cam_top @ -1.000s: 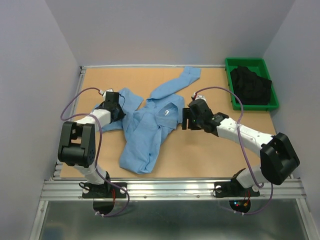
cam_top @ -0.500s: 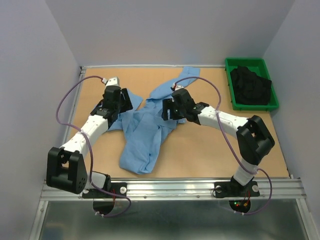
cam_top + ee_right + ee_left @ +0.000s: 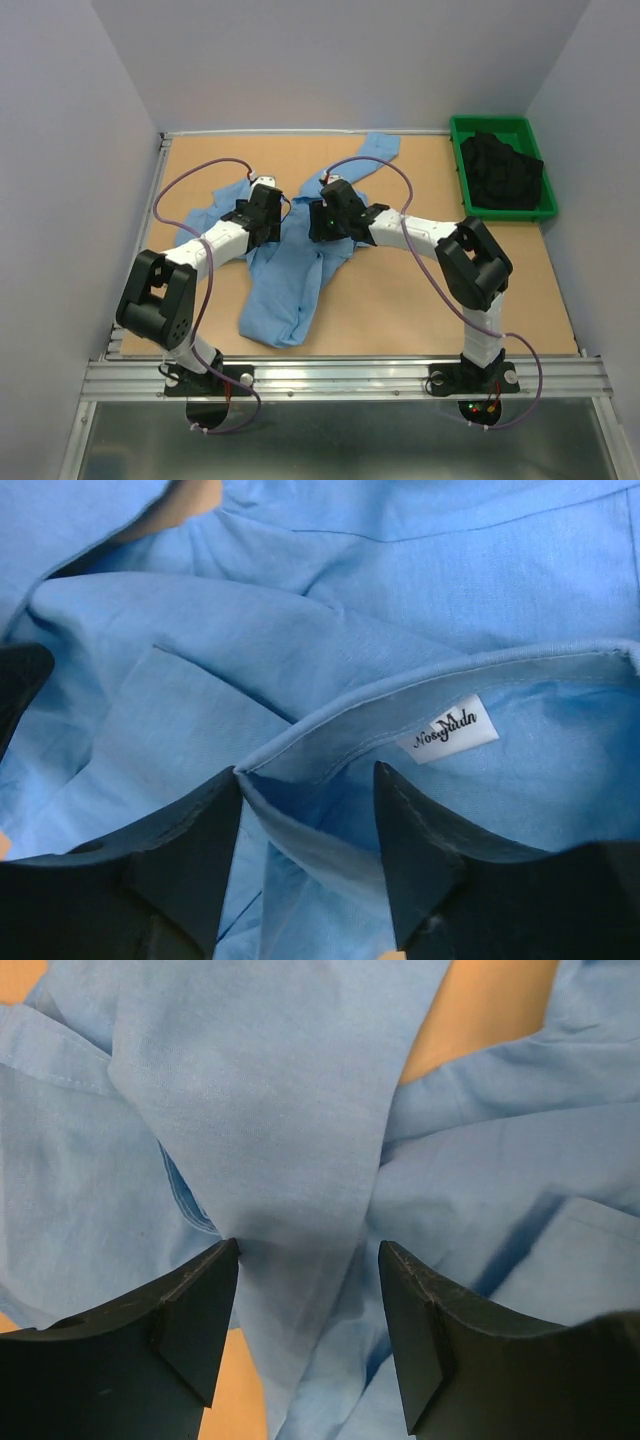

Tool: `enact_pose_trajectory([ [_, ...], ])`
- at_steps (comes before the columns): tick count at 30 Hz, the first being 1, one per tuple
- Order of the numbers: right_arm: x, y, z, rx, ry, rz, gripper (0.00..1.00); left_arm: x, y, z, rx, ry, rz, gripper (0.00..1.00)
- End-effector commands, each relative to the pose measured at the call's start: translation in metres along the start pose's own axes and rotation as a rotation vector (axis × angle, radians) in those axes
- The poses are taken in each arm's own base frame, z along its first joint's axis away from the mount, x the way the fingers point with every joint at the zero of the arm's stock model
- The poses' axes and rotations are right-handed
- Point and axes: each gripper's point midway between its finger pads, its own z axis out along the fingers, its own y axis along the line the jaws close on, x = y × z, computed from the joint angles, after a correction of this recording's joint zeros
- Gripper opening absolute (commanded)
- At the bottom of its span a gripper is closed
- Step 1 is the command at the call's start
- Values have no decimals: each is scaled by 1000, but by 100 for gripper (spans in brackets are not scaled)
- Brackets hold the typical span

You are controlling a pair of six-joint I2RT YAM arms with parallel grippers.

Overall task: Fold and stack the long sleeve shirts
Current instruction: Flatten the shirt out

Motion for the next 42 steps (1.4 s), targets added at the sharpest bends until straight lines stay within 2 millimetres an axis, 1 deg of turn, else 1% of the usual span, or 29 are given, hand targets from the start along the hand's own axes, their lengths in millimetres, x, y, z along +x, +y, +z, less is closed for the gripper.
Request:
enact_pose_trajectory([
  [1,-29,14,0,-27,-82,19,53,-16,8,5,-83,-32,22,68],
  [3,-25,9,-1,-7,-78,23,45,-18,11,7,-108,-38,9,66],
  [4,-26,7,-3,3,-85,22,39,-18,12,8,-122,-40,4,65],
  [5,-25,2,-4,24,-92,18,36,-18,15,9,-136,-43,-1,65],
  [6,-23,-3,-7,37,-93,14,30,-21,18,9,-159,-53,-13,64],
  [8,-22,-9,-11,60,-99,1,25,-23,23,10,-174,-62,-33,63],
  [10,-15,-16,-15,79,-93,-8,17,-27,27,10,-189,-69,-61,63],
  [11,-19,-17,-20,85,-108,-11,15,-28,32,10,-198,-70,-79,63],
  [13,-17,-23,-27,103,-113,-13,10,-31,37,11,-202,-78,-113,63],
  [15,-12,-28,-31,119,-112,-16,8,-31,44,13,-204,-73,-142,63],
  [16,-16,-30,-37,126,-128,-14,8,-33,46,13,-201,-76,-161,63],
  [20,-15,-38,-48,144,-140,-6,7,-35,57,15,-170,-79,-244,63],
  [22,-14,-43,-52,158,-145,-4,6,-33,69,18,-171,-75,-290,63],
  [23,-10,-47,-53,166,-141,-4,6,-31,67,20,-141,-67,-322,63],
  [24,-11,-49,-57,171,-148,0,6,-27,78,22,-146,-56,-356,63],
  [26,-11,-56,-62,193,-157,5,5,-29,82,22,-122,-70,-406,63],
  [28,-6,-66,-68,217,-160,12,4,-23,83,23,-86,-56,-468,63],
  [29,-5,-73,-71,236,-166,24,4,-25,91,21,-84,-68,-505,63],
  [30,4,-82,-72,254,-152,31,4,-17,89,22,-53,-49,-532,63],
  [31,2,-88,-77,264,-163,49,4,-19,95,19,-45,-63,-586,62],
  [33,9,-98,-82,284,-160,71,4,-15,91,16,13,-51,-641,62],
  [34,18,-106,-82,299,-145,83,4,-3,90,16,21,-32,-661,62],
  [36,22,-116,-87,316,-148,117,4,-3,85,9,74,-43,-722,61],
  [37,25,-121,-88,325,-145,130,6,11,83,9,75,-21,-739,61],
  [38,33,-130,-89,346,-136,154,7,8,78,2,113,-32,-770,60],
  [39,34,-135,-91,354,-140,169,10,21,79,2,121,-6,-802,60],
  [40,38,-139,-92,363,-136,183,12,26,77,0,134,1,-818,60],
  [41,44,-150,-93,386,-127,213,13,25,75,-6,154,-13,-832,60],
  [42,46,-155,-94,394,-129,230,13,38,70,-8,167,16,-861,60],
])
